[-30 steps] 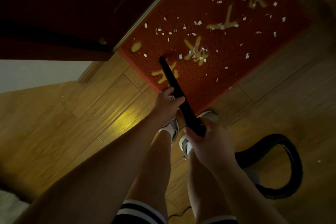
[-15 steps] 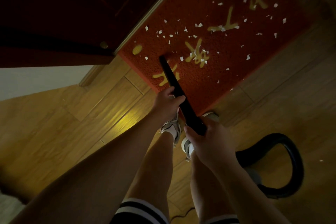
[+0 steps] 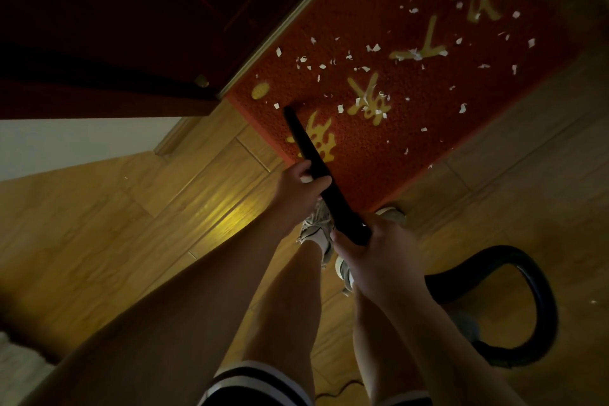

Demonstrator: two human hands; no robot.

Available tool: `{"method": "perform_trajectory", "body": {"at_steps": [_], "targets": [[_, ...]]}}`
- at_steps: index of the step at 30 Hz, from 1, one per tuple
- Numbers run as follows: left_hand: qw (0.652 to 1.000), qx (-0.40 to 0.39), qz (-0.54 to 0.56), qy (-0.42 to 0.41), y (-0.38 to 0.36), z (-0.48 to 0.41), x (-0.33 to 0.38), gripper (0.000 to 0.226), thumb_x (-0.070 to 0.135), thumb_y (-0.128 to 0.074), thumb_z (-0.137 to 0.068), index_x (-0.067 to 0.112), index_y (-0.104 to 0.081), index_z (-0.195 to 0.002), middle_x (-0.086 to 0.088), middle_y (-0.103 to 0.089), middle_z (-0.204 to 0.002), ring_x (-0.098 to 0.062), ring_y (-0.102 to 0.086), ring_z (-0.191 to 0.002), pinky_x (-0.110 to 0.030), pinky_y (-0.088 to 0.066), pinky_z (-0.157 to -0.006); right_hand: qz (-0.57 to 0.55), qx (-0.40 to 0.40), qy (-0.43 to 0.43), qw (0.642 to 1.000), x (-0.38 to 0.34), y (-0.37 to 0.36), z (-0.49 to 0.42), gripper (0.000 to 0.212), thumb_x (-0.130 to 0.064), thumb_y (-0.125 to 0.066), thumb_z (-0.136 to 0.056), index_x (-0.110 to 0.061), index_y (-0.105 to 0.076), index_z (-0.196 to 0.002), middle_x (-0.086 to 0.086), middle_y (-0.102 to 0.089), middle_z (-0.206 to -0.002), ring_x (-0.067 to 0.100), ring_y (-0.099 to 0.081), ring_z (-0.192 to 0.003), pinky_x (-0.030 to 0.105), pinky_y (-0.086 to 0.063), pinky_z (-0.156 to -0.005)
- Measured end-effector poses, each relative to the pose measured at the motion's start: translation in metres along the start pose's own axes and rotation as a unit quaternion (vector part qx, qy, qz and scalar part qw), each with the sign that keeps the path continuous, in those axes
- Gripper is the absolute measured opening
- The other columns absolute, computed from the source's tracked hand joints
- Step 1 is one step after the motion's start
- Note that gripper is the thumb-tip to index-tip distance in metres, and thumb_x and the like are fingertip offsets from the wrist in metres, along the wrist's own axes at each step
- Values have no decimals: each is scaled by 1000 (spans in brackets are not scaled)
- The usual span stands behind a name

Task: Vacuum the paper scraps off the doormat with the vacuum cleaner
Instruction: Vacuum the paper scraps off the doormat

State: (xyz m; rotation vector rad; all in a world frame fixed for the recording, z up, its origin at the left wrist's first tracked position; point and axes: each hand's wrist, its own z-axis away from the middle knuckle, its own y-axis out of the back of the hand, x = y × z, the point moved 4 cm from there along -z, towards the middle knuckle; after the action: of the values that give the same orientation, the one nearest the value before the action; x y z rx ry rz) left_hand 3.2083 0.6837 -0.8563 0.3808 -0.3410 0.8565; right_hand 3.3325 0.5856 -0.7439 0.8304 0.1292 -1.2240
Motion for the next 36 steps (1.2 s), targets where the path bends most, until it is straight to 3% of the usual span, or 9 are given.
{"method": "perform_trajectory", "body": {"at_steps": [5,12,15,19,22,25,28,32,36], "targets": [[1000,13,13,3,9,-3,-7,64,28,-74,-88,11,-53,-146,-7,-61,-135,-24,-69,-109,-22,-54,-74,-2,-5,-1,1000,-6,-5,-1,28,-43,-71,-84,-19,-62,-73,-4,-58,-54,15,-55,-47,34,-44,-47],[999,25,28,-2,18,-4,-5,60,22,-73,-91,11,-52,-147,-5,-62,-134,-18,-70,-105,-33,-60,-88,7,-9,9,1000,-13,-12,-4,26,-41,-71,-87,-22,-60,-74,-3,-60,-57,16,-57,-50,35,-47,-49],[999,27,26,-7,18,-6,-4,60,24,-73,-90,13,-53,-146,-4,-63,-133,-15,-70,-104,-28,-59,-83,12,-9,13,1000,-16,-11,-4,25,-41,-71,-87,-27,-56,-73,-4,-60,-59,16,-58,-52,34,-46,-49],[999,26,22,-7,15,-5,-4,68,32,-75,-86,14,-51,-148,-4,-60,-137,-16,-71,-103,-35,-60,-86,0,-3,11,1000,-13,-7,-3,21,-40,-73,-86,-24,-62,-76,-5,-59,-57,13,-57,-51,30,-42,-48],[1000,12,17,-13,8,-2,-2,64,31,-73,-88,15,-53,-147,-5,-60,-137,-20,-69,-109,-26,-53,-75,-6,-3,0,1000,-7,-5,1,24,-42,-71,-85,-21,-63,-76,-5,-57,-54,13,-56,-49,31,-42,-47],[1000,3,5,-18,-1,2,2,68,37,-73,-83,16,-55,-145,-5,-62,-136,-18,-70,-105,-25,-53,-74,-15,5,-5,1000,0,0,6,24,-40,-71,-86,-19,-63,-76,-3,-57,-53,16,-55,-47,35,-44,-47],[1000,-8,3,-23,-11,4,4,76,45,-70,-74,16,-56,-143,-4,-63,-133,-16,-72,-101,-27,-57,-76,-18,-6,-17,1000,5,4,8,27,-47,-67,-86,-21,-63,-78,-3,-59,-56,17,-57,-49,40,-50,-50],[1000,-21,7,-13,-19,0,4,65,34,-73,-87,15,-53,-146,-4,-63,-132,-21,-70,-108,-35,-59,-87,-29,-6,-30,999,11,8,8,34,-55,-63,-82,-22,-61,-77,-2,-60,-56,19,-58,-48,43,-51,-50],[1000,-18,5,-9,-22,-3,8,61,29,-73,-89,15,-53,-146,-5,-63,-132,-23,-68,-112,-38,-57,-92,-26,-5,-35,999,13,8,6,30,-48,-66,-86,-22,-58,-74,-2,-57,-54,19,-56,-47,43,-50,-49]]}}
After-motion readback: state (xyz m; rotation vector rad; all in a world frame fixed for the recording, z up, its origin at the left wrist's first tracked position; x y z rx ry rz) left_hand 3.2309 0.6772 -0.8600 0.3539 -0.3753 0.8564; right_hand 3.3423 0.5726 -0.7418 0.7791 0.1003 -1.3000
